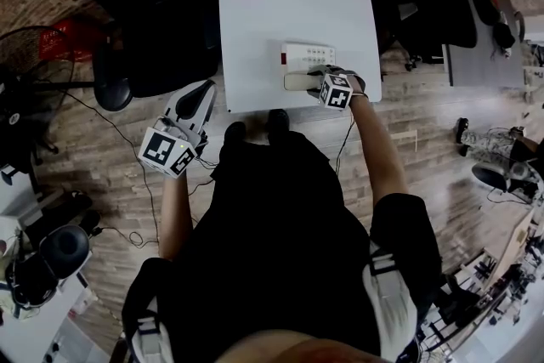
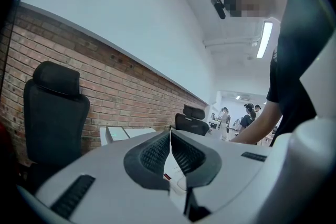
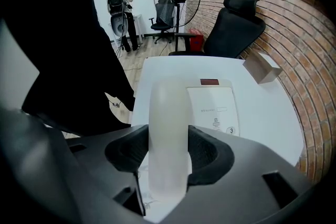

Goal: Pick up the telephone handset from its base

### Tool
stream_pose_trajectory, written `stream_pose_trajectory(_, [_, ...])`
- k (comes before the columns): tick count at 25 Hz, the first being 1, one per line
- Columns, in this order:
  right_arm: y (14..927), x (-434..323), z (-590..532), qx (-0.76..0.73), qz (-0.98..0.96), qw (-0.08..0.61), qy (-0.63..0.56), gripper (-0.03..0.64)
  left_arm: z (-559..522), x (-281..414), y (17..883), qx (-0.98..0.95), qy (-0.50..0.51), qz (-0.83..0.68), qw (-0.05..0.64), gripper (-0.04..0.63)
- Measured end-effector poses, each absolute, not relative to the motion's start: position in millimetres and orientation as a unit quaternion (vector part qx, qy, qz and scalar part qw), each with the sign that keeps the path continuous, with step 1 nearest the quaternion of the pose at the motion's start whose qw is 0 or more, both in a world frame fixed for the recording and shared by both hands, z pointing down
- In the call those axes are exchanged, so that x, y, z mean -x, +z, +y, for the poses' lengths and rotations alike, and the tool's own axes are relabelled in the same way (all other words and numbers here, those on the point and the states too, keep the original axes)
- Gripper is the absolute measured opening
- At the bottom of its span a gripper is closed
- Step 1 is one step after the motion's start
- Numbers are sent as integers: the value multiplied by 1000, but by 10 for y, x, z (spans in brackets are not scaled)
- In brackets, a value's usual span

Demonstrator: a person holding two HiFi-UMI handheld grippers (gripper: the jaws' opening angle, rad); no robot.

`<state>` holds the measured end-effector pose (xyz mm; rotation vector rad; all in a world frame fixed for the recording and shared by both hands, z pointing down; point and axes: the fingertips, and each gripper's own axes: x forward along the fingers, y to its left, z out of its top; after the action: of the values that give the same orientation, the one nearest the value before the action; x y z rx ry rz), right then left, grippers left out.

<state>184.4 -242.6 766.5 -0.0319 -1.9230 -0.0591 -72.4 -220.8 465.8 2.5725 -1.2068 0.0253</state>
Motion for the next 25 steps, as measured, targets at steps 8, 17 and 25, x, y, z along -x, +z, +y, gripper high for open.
stream_pose_trajectory(8, [7598, -1860, -2416, -8, -827, 563, -5, 212, -2209, 729, 4634, -898, 6, -414, 147, 24])
stream_pose_trajectory(17, [7519, -1957, -2378, -41, -830, 556, 11, 212, -2215, 689, 4621, -905, 8, -400, 144, 23])
stream_pose_trajectory(25, [7400, -1948, -2332, -62, -838, 542, 21, 212, -2205, 615, 4600, -913, 10, -383, 140, 23])
